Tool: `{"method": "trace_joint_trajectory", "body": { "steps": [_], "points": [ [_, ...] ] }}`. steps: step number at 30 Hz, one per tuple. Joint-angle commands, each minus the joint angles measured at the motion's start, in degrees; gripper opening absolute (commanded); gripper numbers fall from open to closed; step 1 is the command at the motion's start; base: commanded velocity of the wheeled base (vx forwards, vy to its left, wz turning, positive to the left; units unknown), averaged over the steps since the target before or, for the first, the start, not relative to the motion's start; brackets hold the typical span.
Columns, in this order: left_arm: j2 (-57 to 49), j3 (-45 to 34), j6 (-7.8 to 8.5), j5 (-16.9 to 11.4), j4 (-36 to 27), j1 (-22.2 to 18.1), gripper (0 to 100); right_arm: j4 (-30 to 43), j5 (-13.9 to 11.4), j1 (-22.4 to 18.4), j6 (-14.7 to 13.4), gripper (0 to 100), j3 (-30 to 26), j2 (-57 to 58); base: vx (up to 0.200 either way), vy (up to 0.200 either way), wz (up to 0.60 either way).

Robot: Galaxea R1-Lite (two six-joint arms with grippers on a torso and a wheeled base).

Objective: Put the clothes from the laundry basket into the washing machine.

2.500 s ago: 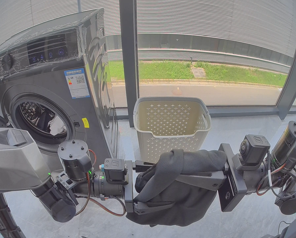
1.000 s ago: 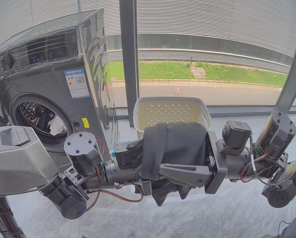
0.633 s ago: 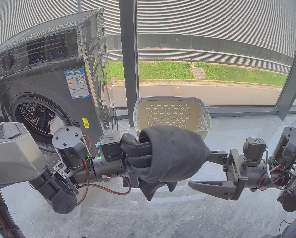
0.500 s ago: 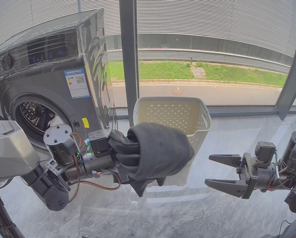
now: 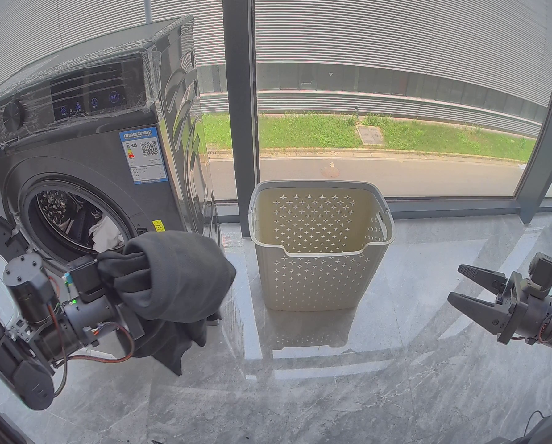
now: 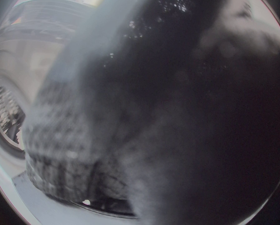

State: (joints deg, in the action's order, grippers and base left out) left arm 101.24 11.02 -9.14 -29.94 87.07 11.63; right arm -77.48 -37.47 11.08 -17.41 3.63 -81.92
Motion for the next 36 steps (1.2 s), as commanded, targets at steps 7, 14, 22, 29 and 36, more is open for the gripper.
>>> {"method": "trace_joint_trajectory", "body": {
  "steps": [7, 14, 22, 29, 36],
  "points": [
    [-9.31, -11.02, -4.39, 5.24, -1.99, -26.22, 0, -0.04, 3.46, -3.70, -0.08, 100, -0.38, 1.59, 0.000, 0.000, 0.00],
    [-9.57, -11.02, -4.30, 4.98, -1.64, -27.80, 0, 0.05, 3.28, -4.93, 0.18, 100, -0.56, 2.12, 0.000, 0.000, 0.00],
    [-9.40, -11.02, -4.39, 5.33, -1.81, -27.80, 0, -0.04, 3.28, -4.93, 0.09, 100, -1.61, 3.61, 0.000, 0.000, 0.00],
    [-11.51, -11.02, -4.39, 5.07, -1.64, -27.80, 0, 0.05, 3.11, -5.02, 0.18, 100, -2.49, 3.52, 0.000, 0.000, 0.00],
    [-11.51, -11.02, -4.13, 4.63, -1.64, -27.45, 0, -0.04, 3.11, -5.02, 0.18, 100, -2.58, 3.52, 0.000, 0.000, 0.00]
  ]
}}
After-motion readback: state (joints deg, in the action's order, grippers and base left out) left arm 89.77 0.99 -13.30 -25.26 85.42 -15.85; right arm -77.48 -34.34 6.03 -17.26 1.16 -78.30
